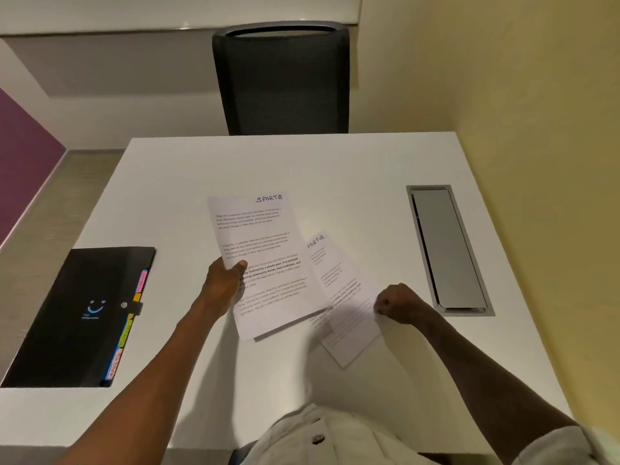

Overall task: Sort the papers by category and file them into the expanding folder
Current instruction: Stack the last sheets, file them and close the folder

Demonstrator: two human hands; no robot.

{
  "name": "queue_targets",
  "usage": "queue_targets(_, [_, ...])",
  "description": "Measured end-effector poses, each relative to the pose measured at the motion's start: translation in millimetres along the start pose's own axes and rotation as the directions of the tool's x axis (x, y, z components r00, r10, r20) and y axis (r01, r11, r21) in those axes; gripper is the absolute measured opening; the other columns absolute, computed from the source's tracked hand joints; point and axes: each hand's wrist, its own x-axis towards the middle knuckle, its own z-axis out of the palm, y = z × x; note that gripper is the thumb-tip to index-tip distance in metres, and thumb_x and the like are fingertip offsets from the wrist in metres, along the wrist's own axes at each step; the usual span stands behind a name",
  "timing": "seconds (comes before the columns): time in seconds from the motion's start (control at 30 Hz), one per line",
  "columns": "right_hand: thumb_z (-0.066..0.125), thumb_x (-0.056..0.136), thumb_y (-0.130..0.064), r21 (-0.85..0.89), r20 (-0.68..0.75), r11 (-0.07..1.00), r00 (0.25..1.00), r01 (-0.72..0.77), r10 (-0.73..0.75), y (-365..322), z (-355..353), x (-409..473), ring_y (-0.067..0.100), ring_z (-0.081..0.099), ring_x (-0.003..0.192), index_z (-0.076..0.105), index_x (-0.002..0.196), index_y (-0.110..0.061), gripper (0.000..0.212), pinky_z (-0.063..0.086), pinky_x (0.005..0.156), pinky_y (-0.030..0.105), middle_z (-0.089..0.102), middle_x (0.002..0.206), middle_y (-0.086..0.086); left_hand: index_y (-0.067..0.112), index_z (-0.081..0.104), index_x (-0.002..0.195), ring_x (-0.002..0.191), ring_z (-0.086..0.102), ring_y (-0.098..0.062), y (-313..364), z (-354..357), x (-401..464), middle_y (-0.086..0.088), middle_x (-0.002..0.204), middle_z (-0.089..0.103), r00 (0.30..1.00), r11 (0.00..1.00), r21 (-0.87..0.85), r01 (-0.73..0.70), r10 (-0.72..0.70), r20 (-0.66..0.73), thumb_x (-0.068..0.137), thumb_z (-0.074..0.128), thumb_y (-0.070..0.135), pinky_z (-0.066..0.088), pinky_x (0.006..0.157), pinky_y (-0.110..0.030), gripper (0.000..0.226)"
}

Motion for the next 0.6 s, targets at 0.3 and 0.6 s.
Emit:
queue_targets(0.3, [0.076,0.075,-0.052,0.166,-0.176,0.937,0.926,-0.307,0.335,-31,25,-18,0.028,0.047,0.115,0.045,0.125,-0.006,0.075,0.048,0.091,0.041,0.046,0.122,0.011,0.011,0.062,0.123,0.099,0.069,-0.025,-20,2,-27,-0.005,0.113,0.071,1.000,0.997,0.077,0.014,-0.013,-0.016,0.098,0.056,0.009,0.055,0.088,-0.042,0.026])
queue_targets(0.6, [0.084,0.069,-0.046,0.049,-0.178,0.891,0.874,-0.451,0.452,-47,28,-15,0.027,0.053,0.112,0.045,0.122,-0.008,0.076,0.046,0.088,0.040,0.056,0.119,0.009,0.026,0.066,0.108,0.098,0.069,-0.024,-44,-21,-45,0.001,0.107,0.073,0.996,0.966,0.257,0.018,0.004,-0.087,0.094,0.058,0.017,0.052,0.096,-0.050,0.018])
